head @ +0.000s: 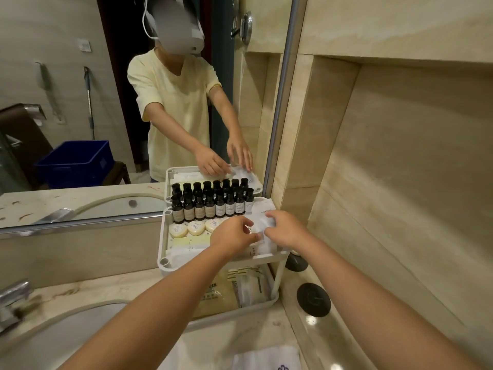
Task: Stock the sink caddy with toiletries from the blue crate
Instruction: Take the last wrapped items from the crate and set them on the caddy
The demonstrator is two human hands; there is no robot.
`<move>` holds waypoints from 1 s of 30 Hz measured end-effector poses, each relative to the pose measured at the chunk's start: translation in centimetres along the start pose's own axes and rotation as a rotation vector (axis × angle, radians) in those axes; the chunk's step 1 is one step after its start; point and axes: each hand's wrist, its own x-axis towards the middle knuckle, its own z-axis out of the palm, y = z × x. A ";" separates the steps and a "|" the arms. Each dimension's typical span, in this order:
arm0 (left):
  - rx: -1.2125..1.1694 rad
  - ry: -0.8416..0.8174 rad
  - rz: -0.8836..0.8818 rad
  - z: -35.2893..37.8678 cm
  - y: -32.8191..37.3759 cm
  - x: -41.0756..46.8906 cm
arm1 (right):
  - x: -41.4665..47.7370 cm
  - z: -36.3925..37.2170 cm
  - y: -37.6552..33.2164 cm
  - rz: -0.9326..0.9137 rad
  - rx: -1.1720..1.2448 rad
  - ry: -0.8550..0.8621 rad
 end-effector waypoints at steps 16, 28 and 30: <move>0.018 0.133 0.278 -1.7 -1.7 -14.6 | -16.1 4.4 -2.2 -0.097 0.054 0.260; 0.110 -0.107 0.261 2.9 -6.3 -24.8 | -26.3 12.8 1.4 0.093 -0.066 0.028; 0.092 -0.151 0.243 4.1 -7.0 -25.8 | -27.2 14.0 2.3 0.121 -0.065 -0.016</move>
